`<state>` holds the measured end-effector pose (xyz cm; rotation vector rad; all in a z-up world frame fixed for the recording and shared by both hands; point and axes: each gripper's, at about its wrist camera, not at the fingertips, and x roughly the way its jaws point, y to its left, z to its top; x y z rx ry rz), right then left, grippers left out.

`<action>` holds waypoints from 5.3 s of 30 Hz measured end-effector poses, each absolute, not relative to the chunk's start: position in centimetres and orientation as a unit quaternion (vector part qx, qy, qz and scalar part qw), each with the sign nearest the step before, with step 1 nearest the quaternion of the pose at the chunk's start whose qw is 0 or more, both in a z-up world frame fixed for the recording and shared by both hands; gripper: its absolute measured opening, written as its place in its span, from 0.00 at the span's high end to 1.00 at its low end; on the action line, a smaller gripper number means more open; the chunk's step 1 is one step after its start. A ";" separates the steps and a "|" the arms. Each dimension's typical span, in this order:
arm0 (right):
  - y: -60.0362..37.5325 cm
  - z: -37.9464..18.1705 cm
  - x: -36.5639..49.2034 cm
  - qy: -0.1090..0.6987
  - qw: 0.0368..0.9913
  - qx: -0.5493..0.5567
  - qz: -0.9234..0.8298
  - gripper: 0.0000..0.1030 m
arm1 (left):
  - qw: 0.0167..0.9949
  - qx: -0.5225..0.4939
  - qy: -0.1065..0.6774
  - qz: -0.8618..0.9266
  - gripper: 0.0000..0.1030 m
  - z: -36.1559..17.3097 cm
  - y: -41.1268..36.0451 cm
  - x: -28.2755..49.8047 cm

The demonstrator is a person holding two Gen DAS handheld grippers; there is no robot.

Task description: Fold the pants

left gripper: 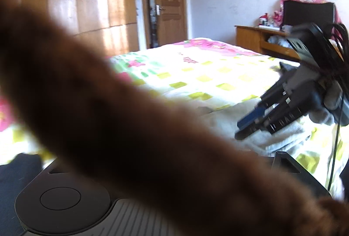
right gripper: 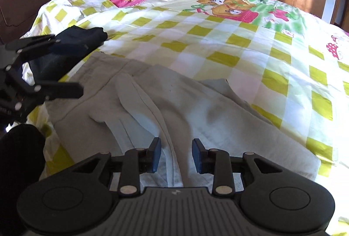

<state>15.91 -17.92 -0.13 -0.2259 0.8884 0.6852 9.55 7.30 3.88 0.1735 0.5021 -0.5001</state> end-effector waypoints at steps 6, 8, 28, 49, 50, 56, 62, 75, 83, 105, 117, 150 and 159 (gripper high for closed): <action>-17.6 -1.1 15.6 0.432 0.825 -0.094 0.352 0.71 | 0.911 0.070 0.300 -0.274 0.22 2.0 5.8 14.8; -16.8 -0.6 14.0 0.419 0.820 -0.108 0.374 0.74 | 0.904 0.074 0.314 -0.280 0.40 1.6 5.6 15.3; -12.6 -0.7 12.1 0.339 0.838 -0.234 0.358 0.58 | 0.906 0.085 0.323 -0.260 0.51 1.9 9.4 12.6; -9.8 -1.3 7.9 0.275 0.830 -0.325 0.359 0.54 | 0.867 0.266 0.300 -0.295 0.67 -0.4 5.3 9.5; -9.4 -1.4 7.6 0.262 0.830 -0.336 0.361 0.53 | 0.869 0.258 0.302 -0.296 0.67 -0.2 5.7 9.3; -5.5 -3.7 7.3 0.200 0.805 -0.430 0.355 0.53 | 0.883 0.233 0.300 -0.276 0.67 0.4 7.1 8.2; -3.8 -2.9 9.3 0.203 0.828 -0.394 0.343 0.73 | 0.897 0.195 0.309 -0.248 0.65 1.0 10.2 6.7; -1.4 8.0 12.5 0.174 0.921 -0.176 0.301 0.82 | 0.917 0.124 0.318 -0.207 0.62 -0.1 14.8 5.7; 5.4 -2.0 7.8 0.233 0.818 -0.318 0.418 0.82 | 0.917 0.091 0.342 -0.183 0.60 -0.8 17.7 3.1; -7.8 0.9 7.2 0.292 0.894 -0.150 0.306 0.60 | 0.929 0.117 0.306 -0.175 0.54 2.8 16.4 3.7; -28.2 -2.4 11.8 0.427 0.887 0.124 0.127 0.56 | 0.899 0.133 0.341 -0.243 0.48 0.1 5.2 10.8; -35.5 -7.7 12.0 0.382 0.799 0.426 0.186 0.80 | 0.875 0.174 0.407 -0.198 0.46 -2.0 -0.7 9.6; -40.7 -6.0 6.0 0.362 0.821 0.431 0.092 0.79 | 0.854 0.190 0.389 -0.290 0.46 -1.8 -6.3 6.6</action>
